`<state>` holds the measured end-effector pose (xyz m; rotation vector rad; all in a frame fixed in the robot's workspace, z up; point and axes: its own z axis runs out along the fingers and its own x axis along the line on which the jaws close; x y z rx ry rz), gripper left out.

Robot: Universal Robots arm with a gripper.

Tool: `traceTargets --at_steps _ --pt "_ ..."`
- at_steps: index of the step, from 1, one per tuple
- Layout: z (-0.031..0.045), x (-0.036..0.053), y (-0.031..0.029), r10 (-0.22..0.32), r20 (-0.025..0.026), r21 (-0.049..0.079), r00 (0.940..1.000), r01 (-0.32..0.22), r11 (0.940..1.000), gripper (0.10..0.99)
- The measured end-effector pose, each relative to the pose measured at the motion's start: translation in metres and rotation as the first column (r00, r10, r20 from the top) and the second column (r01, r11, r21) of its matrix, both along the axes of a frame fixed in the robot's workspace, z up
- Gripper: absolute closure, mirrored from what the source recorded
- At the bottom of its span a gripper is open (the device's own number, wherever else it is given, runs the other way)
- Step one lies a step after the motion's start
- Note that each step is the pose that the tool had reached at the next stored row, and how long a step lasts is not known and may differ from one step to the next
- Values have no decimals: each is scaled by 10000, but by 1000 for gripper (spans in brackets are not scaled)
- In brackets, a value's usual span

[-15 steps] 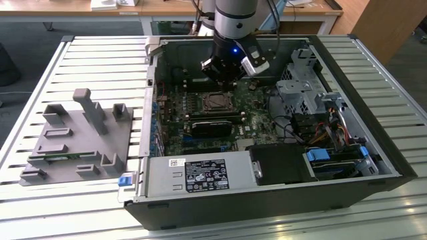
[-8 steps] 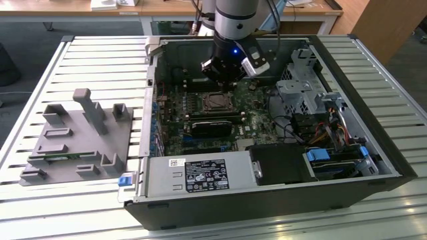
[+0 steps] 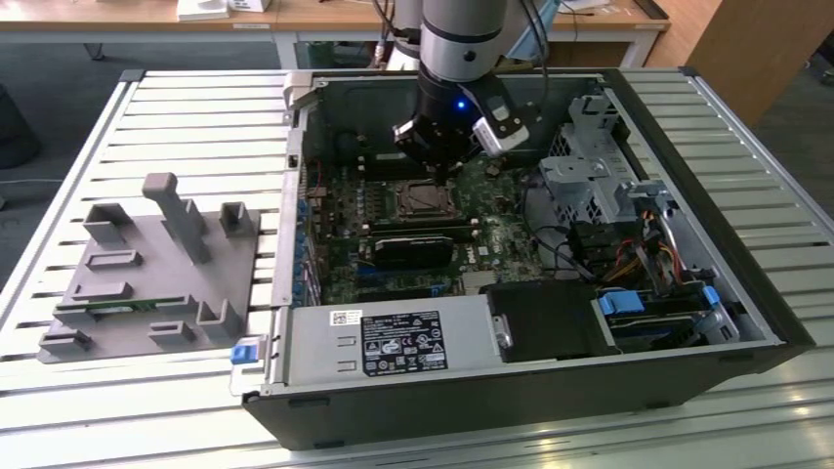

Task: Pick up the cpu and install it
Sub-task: 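Install the second cpu locking lever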

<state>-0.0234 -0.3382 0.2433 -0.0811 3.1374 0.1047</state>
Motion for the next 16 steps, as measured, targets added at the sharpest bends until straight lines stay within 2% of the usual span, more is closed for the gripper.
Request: traceTargets --at_steps 7,16 --pt "0 1 -17 2 -11 -1 10000 -2 10000 980" --pt "-9 -3 -109 -1 -10 1 10000 1 10000 980"
